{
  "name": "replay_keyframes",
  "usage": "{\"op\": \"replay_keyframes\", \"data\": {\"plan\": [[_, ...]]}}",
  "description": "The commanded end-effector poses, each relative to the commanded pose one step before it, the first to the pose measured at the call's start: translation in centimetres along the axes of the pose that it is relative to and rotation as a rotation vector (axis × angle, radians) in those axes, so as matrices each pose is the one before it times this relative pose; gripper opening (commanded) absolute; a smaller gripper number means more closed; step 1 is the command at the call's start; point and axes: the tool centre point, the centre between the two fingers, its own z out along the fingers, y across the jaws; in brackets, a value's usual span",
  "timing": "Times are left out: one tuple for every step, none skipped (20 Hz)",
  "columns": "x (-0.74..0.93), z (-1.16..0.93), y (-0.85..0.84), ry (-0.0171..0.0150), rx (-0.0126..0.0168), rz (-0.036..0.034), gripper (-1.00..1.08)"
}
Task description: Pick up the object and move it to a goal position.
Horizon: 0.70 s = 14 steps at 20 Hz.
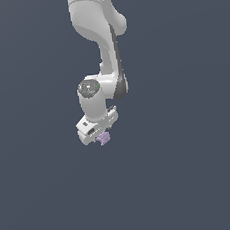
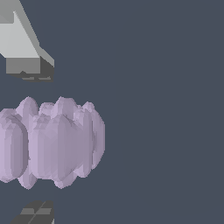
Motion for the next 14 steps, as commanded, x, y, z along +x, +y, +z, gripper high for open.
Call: {"op": "replay_keyframes", "data": {"plan": [[0.006, 0.945, 0.012, 0.00045, -0.00046, -0.00083, 1.0], [0.008, 0.213, 0.024, 0.0, 0.0, 0.0, 1.0], [0.015, 0.139, 0.026, 0.0, 0.0, 0.0, 1.0], [0.016, 0.074, 0.022, 0.0, 0.0, 0.0, 1.0], [0.007, 0.022, 0.009, 0.0, 0.0, 0.0, 1.0], [0.0, 0.0, 0.0, 0.0, 0.0, 0.0, -1.0], [0.0, 0.0, 0.0, 0.0, 0.0, 0.0, -1.0], [0.0, 0.0, 0.0, 0.0, 0.0, 0.0, -1.0], [0.0, 0.0, 0.0, 0.0, 0.0, 0.0, -1.0], [0.0, 0.0, 0.0, 0.0, 0.0, 0.0, -1.0], [0.0, 0.0, 0.0, 0.0, 0.0, 0.0, -1.0], [0.0, 0.0, 0.0, 0.0, 0.0, 0.0, -1.0], [0.0, 0.0, 0.0, 0.0, 0.0, 0.0, -1.0], [0.0, 0.0, 0.0, 0.0, 0.0, 0.0, -1.0]]}}
